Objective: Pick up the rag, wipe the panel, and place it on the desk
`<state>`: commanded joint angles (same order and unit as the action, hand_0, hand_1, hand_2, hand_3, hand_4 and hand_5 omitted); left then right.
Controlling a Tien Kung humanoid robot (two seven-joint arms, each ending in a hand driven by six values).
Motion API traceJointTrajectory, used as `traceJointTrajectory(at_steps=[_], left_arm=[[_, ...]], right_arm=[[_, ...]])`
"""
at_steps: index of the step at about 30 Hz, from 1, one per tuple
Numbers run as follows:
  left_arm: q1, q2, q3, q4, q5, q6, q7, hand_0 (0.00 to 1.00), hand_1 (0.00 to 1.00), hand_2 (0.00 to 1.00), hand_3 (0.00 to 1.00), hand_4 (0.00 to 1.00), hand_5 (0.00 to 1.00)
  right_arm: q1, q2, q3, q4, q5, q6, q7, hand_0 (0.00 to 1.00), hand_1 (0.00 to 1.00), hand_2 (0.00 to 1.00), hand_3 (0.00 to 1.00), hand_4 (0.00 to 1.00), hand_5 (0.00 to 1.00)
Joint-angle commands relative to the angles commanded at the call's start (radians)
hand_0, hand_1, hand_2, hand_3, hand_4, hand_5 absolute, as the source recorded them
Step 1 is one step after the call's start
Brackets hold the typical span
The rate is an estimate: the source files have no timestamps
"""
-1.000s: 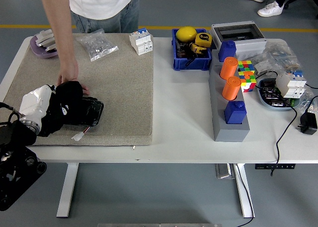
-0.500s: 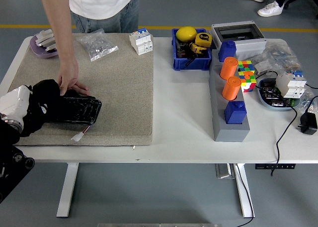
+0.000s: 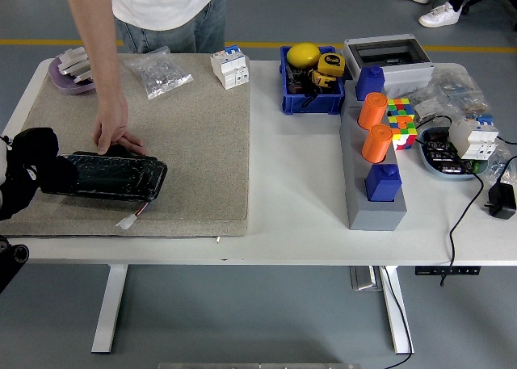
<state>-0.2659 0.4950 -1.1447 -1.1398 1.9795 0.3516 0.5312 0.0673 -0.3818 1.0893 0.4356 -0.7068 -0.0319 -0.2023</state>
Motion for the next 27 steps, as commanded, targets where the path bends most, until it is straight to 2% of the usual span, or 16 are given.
traceJointTrajectory(at_steps=[5,7,9,13,14,18,19,20,22,25,26,27], left_arm=[[-0.015,0.012,0.003,0.040,-0.028,0.013,-0.024,0.249,0.318,0.546,0.534,0.369,0.002],[-0.029,0.017,0.010,0.068,-0.046,0.029,-0.054,0.249,0.318,0.546,0.534,0.369,0.002],[-0.045,0.022,0.022,0.102,-0.082,0.046,-0.095,0.249,0.318,0.543,0.532,0.354,0.002],[-0.090,0.033,0.063,0.200,-0.177,0.071,-0.222,0.249,0.318,0.543,0.532,0.354,0.002],[-0.097,0.034,0.071,0.223,-0.203,0.071,-0.250,0.338,0.406,0.547,0.539,0.347,0.002],[-0.122,0.041,0.096,0.296,-0.289,0.060,-0.344,0.338,0.406,0.547,0.539,0.347,0.002],[-0.124,0.041,0.099,0.305,-0.298,0.058,-0.355,0.338,0.406,0.547,0.539,0.347,0.002],[-0.129,0.042,0.106,0.318,-0.308,0.055,-0.365,0.389,0.500,0.563,0.542,0.365,0.002],[-0.137,0.046,0.120,0.349,-0.330,0.041,-0.381,0.389,0.500,0.563,0.542,0.365,0.002],[-0.140,0.048,0.124,0.364,-0.342,0.030,-0.407,0.389,0.500,0.563,0.542,0.365,0.002],[-0.141,0.047,0.124,0.365,-0.345,0.027,-0.409,0.514,0.615,0.599,0.550,0.448,0.002],[-0.141,0.048,0.124,0.366,-0.347,0.024,-0.410,0.514,0.615,0.599,0.550,0.448,0.002]], right_arm=[[0.001,0.001,-0.001,0.000,0.001,0.000,0.000,0.806,0.694,0.707,0.677,0.998,0.730],[0.001,0.002,0.000,0.002,0.000,0.000,-0.001,0.806,0.694,0.707,0.677,0.998,0.730],[0.003,0.004,0.000,0.004,-0.001,-0.002,0.000,0.807,0.694,0.707,0.677,0.998,0.732],[0.008,0.004,0.002,0.008,-0.003,-0.005,0.000,0.807,0.694,0.707,0.677,0.998,0.732],[0.008,0.004,0.001,0.008,-0.003,-0.006,0.000,0.807,0.695,0.706,0.677,0.998,0.732],[0.008,0.003,0.002,0.009,-0.003,-0.006,-0.001,0.807,0.695,0.706,0.677,0.998,0.732],[0.008,0.003,0.002,0.009,-0.003,-0.006,-0.001,0.807,0.695,0.706,0.677,0.998,0.732],[0.008,0.003,0.002,0.009,-0.003,-0.006,-0.001,0.807,0.695,0.706,0.677,0.998,0.732],[0.009,0.004,0.003,0.010,-0.003,-0.006,0.000,0.807,0.695,0.706,0.677,0.998,0.732],[0.009,0.004,0.004,0.011,-0.006,-0.006,-0.001,0.807,0.695,0.706,0.677,0.998,0.732],[0.009,0.005,0.005,0.011,-0.006,-0.007,-0.001,0.807,0.695,0.706,0.677,0.998,0.731],[0.010,0.004,0.005,0.011,-0.007,-0.007,-0.001,0.807,0.695,0.706,0.677,0.998,0.731]])
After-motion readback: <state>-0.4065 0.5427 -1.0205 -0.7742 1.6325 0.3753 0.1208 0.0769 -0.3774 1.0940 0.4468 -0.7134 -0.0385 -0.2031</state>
